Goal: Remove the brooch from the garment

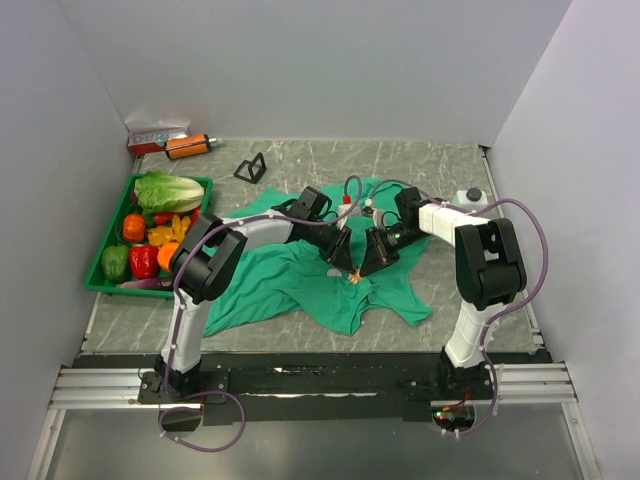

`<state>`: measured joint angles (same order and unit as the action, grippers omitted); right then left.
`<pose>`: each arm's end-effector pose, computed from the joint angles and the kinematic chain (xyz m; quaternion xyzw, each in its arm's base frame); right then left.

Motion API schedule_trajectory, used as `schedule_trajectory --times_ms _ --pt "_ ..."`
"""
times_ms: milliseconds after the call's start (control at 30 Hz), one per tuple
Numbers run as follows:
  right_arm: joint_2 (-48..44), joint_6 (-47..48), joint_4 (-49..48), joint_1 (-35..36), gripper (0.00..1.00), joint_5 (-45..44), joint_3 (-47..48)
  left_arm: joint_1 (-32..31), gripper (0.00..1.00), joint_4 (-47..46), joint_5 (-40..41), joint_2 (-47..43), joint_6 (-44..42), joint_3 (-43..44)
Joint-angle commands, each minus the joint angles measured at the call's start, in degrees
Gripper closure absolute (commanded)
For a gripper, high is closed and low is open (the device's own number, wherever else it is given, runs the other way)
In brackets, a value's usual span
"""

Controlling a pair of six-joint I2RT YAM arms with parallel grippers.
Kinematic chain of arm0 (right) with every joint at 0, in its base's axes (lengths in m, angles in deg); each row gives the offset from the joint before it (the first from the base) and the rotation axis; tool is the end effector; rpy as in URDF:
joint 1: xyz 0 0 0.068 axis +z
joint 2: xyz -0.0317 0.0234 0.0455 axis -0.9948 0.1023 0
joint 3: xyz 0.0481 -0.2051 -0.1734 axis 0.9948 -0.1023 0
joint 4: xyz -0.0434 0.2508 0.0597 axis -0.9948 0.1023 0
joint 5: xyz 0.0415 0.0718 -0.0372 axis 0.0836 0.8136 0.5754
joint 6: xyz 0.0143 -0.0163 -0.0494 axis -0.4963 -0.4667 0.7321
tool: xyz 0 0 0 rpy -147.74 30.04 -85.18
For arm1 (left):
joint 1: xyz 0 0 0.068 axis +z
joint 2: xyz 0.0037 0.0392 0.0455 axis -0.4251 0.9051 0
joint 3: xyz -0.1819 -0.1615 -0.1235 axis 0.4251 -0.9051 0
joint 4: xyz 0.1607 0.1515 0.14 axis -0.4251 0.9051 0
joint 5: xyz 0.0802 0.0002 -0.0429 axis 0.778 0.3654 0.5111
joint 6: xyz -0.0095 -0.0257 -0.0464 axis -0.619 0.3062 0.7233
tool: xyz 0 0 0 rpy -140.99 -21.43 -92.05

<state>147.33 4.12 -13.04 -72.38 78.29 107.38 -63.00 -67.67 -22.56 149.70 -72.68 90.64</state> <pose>0.3212 0.0954 0.1603 -0.2339 0.8668 0.4341 0.0747 0.3350 -0.2973 0.1570 0.3723 0.7627 -0.5174 0.1091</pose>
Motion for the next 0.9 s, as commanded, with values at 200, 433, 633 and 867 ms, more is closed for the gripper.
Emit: schedule_trajectory --times_ms 200,433,633,867 --pt "-3.4 0.5 -0.9 0.3 0.90 1.9 -0.6 -1.4 0.81 -3.0 -3.8 2.0 1.8 3.8" --pt "-2.7 0.4 -0.1 0.2 0.84 1.2 0.2 -1.9 0.99 -3.4 -5.1 2.4 2.1 4.1" --pt "-5.7 2.8 2.2 -0.1 0.62 -7.5 -0.3 -0.2 0.99 -2.6 -4.2 -1.1 1.8 1.6" --pt "-4.4 3.8 2.4 -0.1 0.57 -11.9 -1.0 2.2 0.99 -4.3 -1.7 -5.3 3.3 -3.6"
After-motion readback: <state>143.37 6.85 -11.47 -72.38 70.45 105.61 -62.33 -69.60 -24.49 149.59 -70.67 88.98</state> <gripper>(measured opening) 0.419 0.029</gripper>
